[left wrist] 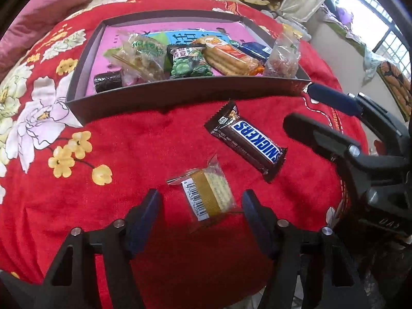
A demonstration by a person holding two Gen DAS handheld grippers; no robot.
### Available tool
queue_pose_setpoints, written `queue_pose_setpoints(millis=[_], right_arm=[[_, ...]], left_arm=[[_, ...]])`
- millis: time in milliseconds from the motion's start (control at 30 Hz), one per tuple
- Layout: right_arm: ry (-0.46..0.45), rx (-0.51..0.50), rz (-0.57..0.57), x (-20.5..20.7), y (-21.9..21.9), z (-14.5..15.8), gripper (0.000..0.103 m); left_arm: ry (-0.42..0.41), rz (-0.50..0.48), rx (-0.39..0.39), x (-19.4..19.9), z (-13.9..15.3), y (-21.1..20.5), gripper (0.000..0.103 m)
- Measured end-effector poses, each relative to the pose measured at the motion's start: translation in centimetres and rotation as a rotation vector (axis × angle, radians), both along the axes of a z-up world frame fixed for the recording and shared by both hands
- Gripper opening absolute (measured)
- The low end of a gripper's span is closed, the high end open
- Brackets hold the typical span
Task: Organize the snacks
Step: 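Withdraw both open tools from the tray toward the Snickers bar and yellow packet, then grasp the Snickers bar with the right tool while the left tool grasps the yellow barcode packet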
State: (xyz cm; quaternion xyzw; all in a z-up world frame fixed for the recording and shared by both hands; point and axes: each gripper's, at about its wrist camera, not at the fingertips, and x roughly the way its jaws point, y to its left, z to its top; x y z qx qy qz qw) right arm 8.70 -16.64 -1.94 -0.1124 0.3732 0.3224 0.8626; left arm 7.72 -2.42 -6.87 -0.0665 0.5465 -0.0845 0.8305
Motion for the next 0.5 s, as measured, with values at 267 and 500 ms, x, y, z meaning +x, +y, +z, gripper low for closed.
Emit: queue_pose_setpoints(millis=[267, 500], right_arm=[[0.043, -0.091, 0.083, 0.1, 1.9, -2.6, 0.067], [0.071, -0.155, 0.133, 0.5, 3.8, -5.1, 0.051]], left_arm=[[0.012, 0.014, -0.012, -0.1, -0.5, 1.0, 0.041], [0.012, 0.036, -0.038, -0.1, -0.3, 2.3, 0.038]])
